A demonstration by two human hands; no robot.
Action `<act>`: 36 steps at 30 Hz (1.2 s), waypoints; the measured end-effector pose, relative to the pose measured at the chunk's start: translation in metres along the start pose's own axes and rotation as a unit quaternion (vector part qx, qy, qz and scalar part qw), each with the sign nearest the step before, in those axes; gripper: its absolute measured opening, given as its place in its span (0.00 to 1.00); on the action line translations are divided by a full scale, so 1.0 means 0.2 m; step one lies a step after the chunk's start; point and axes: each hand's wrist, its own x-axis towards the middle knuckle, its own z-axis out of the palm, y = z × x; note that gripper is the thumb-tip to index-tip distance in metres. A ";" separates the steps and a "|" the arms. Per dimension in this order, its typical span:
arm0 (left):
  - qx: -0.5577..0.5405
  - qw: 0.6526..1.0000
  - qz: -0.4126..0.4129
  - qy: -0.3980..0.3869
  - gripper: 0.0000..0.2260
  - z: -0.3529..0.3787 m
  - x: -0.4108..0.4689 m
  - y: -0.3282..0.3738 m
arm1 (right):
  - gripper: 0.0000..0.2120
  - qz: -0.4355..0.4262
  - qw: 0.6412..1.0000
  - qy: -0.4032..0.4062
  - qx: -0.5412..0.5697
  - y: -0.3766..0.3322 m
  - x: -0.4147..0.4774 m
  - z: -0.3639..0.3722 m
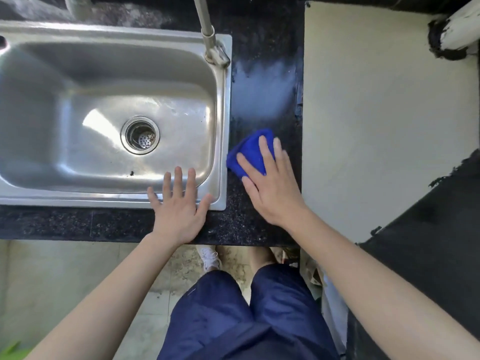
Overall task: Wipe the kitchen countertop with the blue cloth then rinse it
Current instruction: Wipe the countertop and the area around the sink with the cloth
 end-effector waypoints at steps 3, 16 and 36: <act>-0.050 0.998 0.039 0.021 0.34 -0.08 0.09 0.08 | 0.24 -0.042 0.998 -0.030 -0.020 0.14 -0.17 0.01; -0.059 0.993 0.098 0.035 0.32 -0.20 0.52 0.40 | 0.27 0.067 0.997 0.007 -0.031 0.34 1.32 -0.54; -0.058 0.991 0.103 0.055 0.32 -0.17 0.53 0.39 | 0.26 0.045 0.996 0.043 -0.065 0.27 1.25 -0.46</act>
